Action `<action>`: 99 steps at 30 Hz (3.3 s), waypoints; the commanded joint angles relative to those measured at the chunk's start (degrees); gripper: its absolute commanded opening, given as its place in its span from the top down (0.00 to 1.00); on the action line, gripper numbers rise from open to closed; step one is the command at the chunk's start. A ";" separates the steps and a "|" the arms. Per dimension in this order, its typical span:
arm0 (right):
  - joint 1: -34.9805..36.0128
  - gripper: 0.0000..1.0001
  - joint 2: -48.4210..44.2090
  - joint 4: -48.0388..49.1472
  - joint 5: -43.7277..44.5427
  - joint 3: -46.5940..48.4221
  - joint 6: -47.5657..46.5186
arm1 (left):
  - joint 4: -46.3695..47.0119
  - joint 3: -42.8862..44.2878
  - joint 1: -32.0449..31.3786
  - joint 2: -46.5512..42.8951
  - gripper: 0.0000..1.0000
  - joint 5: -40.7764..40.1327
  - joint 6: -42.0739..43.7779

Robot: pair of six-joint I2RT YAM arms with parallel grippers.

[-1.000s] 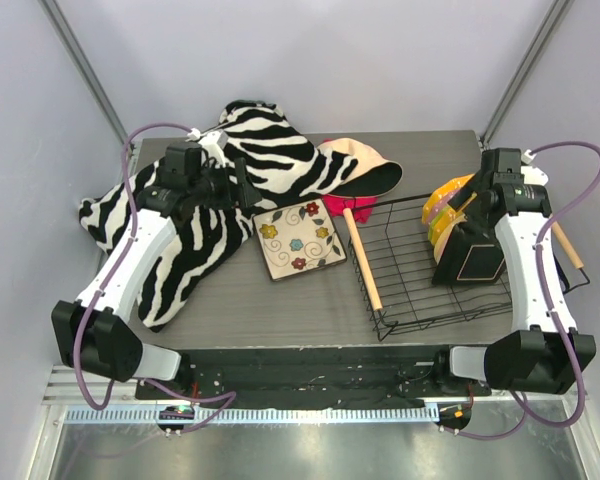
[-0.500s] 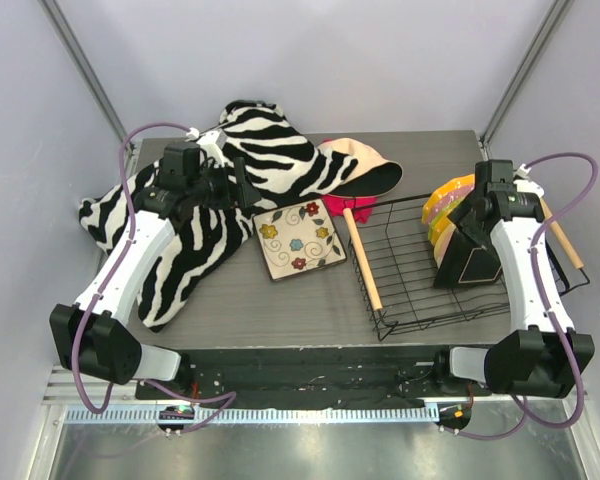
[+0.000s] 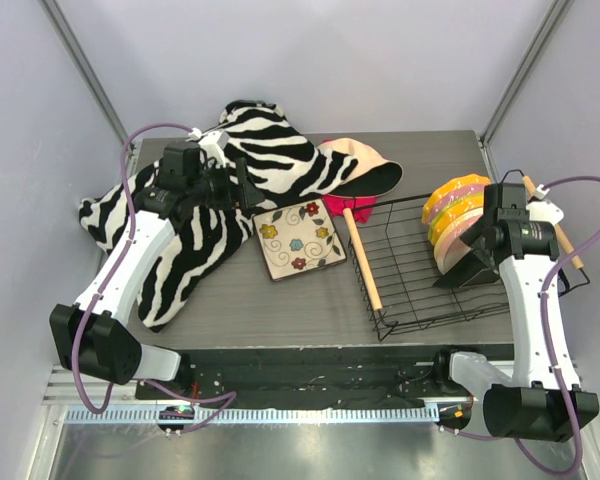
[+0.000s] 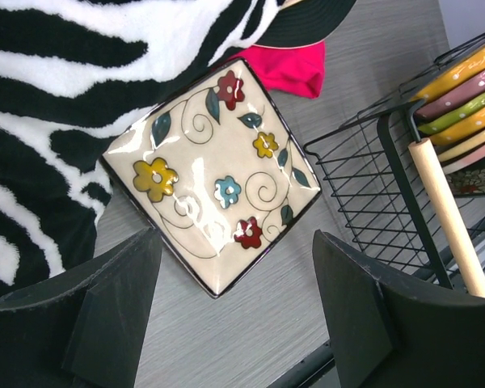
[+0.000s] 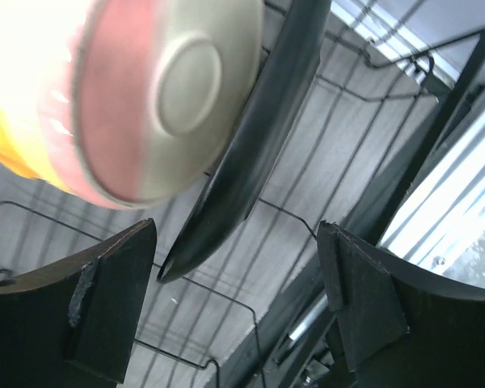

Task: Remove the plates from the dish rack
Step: Unload the plate from the dish rack.

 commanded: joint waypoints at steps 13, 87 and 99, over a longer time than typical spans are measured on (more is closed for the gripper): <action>-0.15 0.25 -2.76 1.75 3.39 -8.84 4.27 | 1.72 0.25 0.04 -2.76 0.20 2.21 -0.28; -0.15 0.99 5.94 2.11 0.49 16.72 -18.49 | 2.16 0.17 0.13 -1.18 0.20 5.55 -1.07; -0.15 0.99 5.76 -1.58 -5.49 24.20 -21.48 | 2.42 0.17 0.13 -0.83 0.20 6.61 -1.15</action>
